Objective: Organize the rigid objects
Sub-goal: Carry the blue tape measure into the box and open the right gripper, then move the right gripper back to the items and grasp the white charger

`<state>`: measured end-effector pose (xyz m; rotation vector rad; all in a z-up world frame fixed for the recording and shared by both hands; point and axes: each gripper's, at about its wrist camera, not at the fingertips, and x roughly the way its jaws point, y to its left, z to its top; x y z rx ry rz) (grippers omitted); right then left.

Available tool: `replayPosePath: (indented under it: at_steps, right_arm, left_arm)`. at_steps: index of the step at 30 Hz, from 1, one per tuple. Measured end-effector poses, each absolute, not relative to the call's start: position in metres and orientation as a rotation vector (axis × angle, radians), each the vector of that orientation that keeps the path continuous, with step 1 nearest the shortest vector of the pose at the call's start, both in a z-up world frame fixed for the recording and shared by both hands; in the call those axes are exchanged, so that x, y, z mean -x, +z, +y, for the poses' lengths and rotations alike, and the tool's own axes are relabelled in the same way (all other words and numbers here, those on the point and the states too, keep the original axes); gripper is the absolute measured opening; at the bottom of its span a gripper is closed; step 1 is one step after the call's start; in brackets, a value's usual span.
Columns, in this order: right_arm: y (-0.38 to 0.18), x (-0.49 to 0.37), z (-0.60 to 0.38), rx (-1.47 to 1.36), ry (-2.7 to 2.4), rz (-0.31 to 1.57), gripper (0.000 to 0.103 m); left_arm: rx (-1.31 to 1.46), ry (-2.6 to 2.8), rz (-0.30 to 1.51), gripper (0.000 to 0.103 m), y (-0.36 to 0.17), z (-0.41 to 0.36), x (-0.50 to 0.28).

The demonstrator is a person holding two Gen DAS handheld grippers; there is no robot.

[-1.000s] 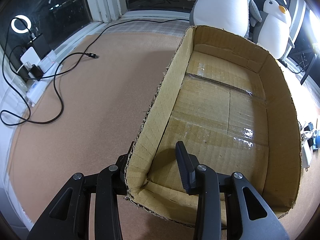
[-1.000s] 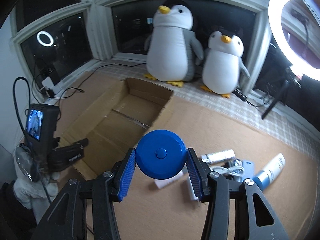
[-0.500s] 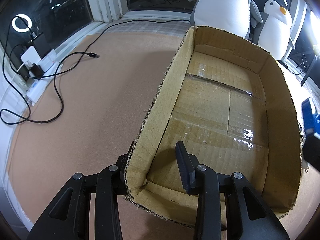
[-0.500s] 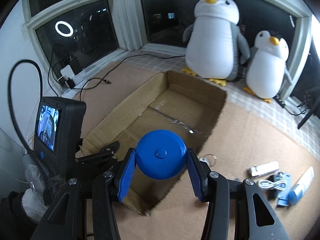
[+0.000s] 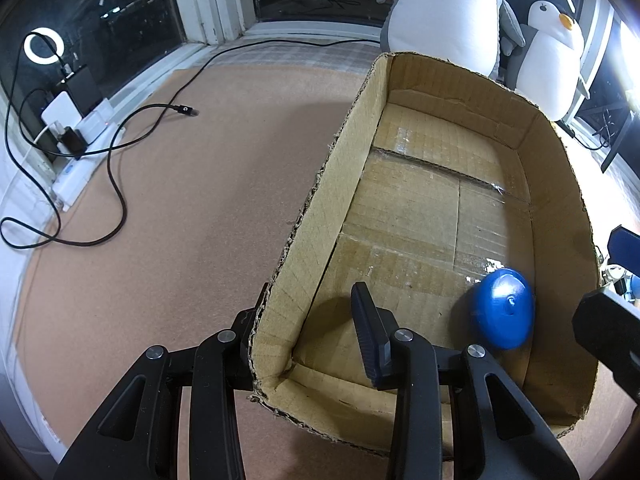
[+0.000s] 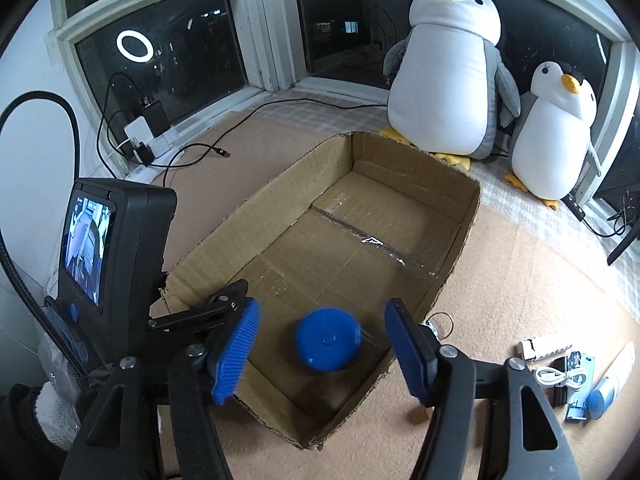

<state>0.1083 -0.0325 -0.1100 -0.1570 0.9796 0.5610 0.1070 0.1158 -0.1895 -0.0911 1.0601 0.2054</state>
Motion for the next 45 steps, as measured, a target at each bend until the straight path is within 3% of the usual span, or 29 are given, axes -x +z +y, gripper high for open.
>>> replayPosePath:
  at_steps: [23,37,45]
  right_arm:
    - [-0.099,-0.103,-0.142,0.001,0.43,0.983,0.062]
    - [-0.133,-0.1,-0.197,0.049,0.33,1.074,0.061]
    - [-0.154,-0.108,-0.194,0.101,0.339,1.118,0.053]
  left_arm:
    - [0.093,0.205,1.058,0.036,-0.19,0.116,-0.107]
    - [0.093,0.205,1.058,0.036,-0.19,0.115,-0.107]
    - [0.092,0.205,1.058,0.036,-0.19,0.115,-0.106]
